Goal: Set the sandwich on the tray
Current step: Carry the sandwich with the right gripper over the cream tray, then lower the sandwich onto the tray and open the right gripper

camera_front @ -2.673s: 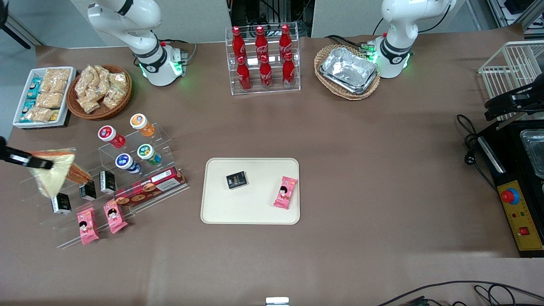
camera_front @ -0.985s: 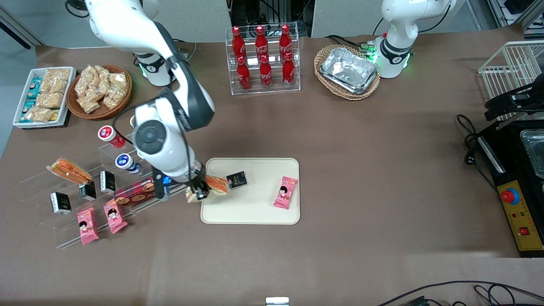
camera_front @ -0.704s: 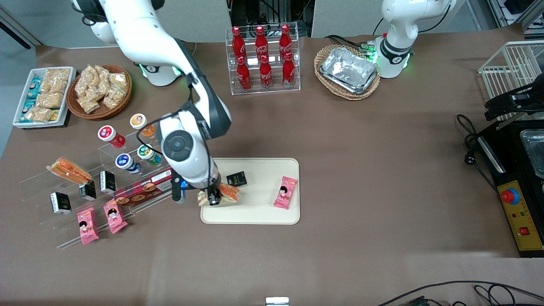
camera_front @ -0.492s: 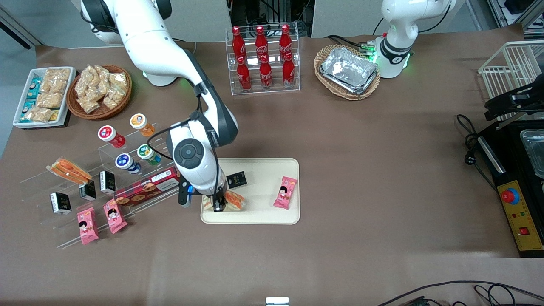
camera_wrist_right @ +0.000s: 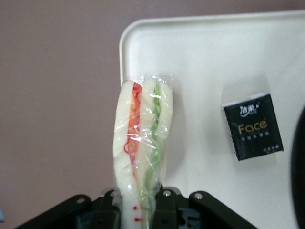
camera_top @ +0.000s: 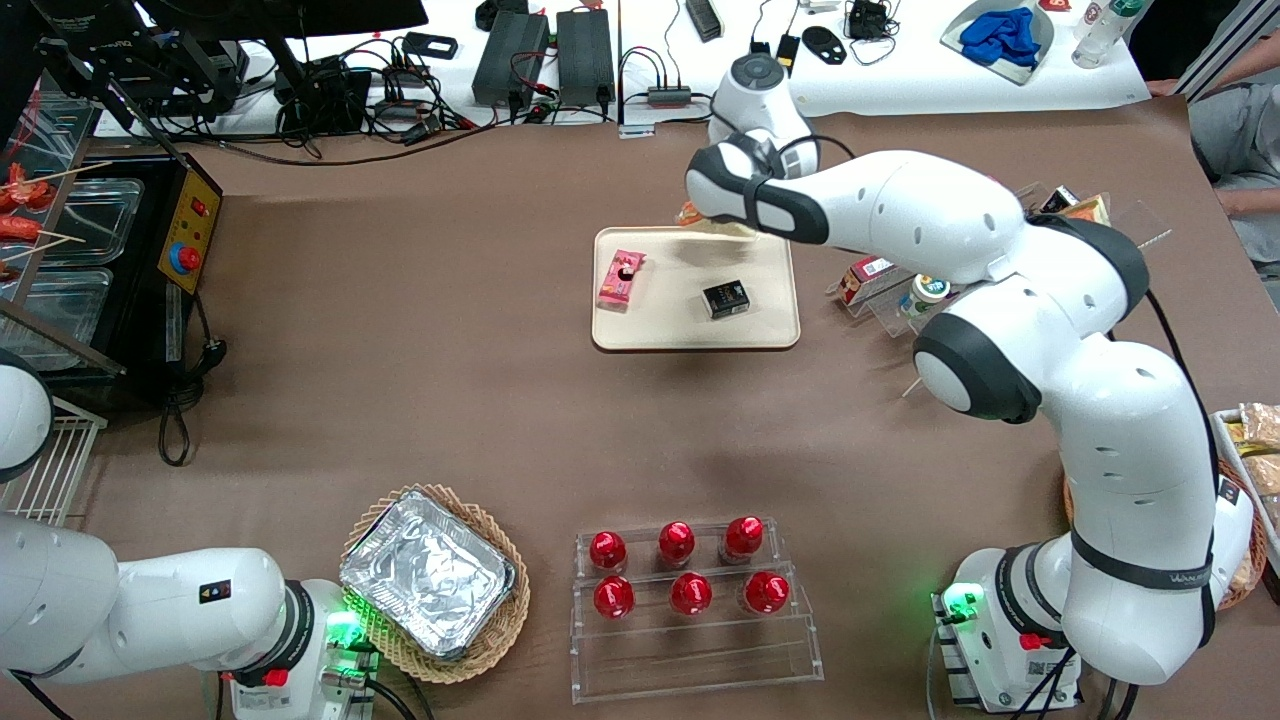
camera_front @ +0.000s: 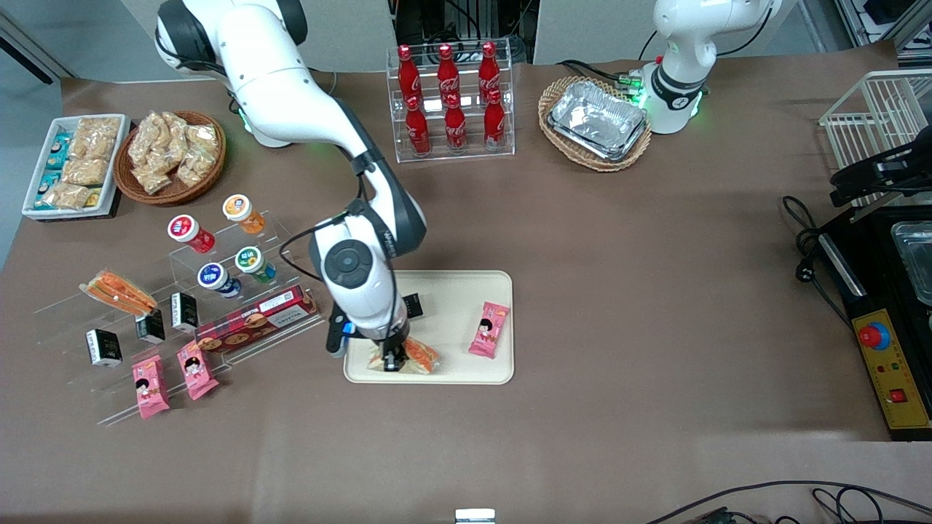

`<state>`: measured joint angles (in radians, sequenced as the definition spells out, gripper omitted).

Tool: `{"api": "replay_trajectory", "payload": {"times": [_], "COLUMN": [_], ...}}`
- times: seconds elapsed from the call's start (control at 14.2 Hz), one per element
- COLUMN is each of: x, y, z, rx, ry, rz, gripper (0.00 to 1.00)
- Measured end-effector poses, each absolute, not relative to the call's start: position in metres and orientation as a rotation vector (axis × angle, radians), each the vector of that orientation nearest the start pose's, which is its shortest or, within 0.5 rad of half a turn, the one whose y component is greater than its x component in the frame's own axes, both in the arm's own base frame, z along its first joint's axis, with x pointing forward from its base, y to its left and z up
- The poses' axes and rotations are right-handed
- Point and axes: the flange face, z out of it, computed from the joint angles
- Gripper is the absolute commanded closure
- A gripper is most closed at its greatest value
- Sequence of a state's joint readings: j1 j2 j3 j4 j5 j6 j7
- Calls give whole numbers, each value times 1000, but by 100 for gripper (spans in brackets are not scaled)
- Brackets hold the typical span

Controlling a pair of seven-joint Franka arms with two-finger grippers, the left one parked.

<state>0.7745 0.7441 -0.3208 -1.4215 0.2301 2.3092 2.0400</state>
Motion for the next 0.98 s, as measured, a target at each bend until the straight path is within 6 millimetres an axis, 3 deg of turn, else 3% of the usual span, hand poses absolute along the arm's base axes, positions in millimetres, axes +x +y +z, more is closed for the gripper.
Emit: {"api": "replay_trajectory", "payload": {"times": [0.35, 0.49, 0.63, 0.7, 0.77, 0.98], "x": [630, 629, 629, 629, 629, 629], "y": [403, 404, 403, 403, 403, 402], "z": [253, 249, 248, 247, 244, 235], "rx": [-2049, -2050, -2049, -2050, -2052, -2057], "ry": [2136, 2139, 2141, 2143, 2145, 2150], "rz": [-147, -149, -149, -150, -151, -156], "gripper": [83, 49, 45, 17, 0, 0]}}
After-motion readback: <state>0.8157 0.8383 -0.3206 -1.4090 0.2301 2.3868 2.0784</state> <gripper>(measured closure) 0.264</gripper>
